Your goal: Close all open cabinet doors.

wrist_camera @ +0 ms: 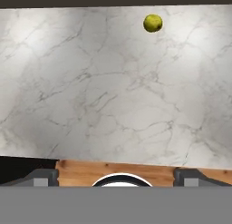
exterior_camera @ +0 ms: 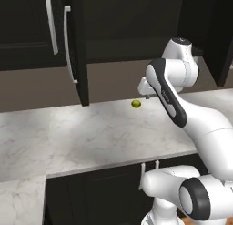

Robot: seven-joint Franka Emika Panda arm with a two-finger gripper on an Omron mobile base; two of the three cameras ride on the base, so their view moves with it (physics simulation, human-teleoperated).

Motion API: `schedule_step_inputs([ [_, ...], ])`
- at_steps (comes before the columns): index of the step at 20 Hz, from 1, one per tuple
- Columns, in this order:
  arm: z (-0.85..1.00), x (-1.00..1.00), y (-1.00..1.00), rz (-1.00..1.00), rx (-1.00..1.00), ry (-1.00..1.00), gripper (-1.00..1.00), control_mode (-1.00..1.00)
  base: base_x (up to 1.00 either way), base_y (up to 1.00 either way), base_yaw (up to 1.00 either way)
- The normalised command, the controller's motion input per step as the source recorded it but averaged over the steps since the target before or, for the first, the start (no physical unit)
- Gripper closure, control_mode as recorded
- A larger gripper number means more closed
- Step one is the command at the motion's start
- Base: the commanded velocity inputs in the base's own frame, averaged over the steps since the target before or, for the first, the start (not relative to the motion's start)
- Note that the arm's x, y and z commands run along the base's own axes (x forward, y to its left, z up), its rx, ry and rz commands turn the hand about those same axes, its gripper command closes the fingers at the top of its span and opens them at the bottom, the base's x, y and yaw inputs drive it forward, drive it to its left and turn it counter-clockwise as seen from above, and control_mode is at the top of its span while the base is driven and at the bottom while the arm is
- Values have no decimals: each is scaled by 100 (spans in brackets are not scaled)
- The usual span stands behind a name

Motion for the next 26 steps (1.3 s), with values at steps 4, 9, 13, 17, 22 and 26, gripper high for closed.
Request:
schedule_step_inputs([
  [4,0,0,0,0,0,0,-100,100,39,29,0],
  [9,0,0,0,0,0,0,-100,100,45,9,0],
  [13,0,0,0,0,0,0,-100,100,31,0,0],
  [17,0,0,0,0,0,0,-100,100,0,0,0],
  [22,0,0,0,0,0,0,-100,100,0,0,0],
  [26,0,0,0,0,0,0,-100,100,0,0,0],
])
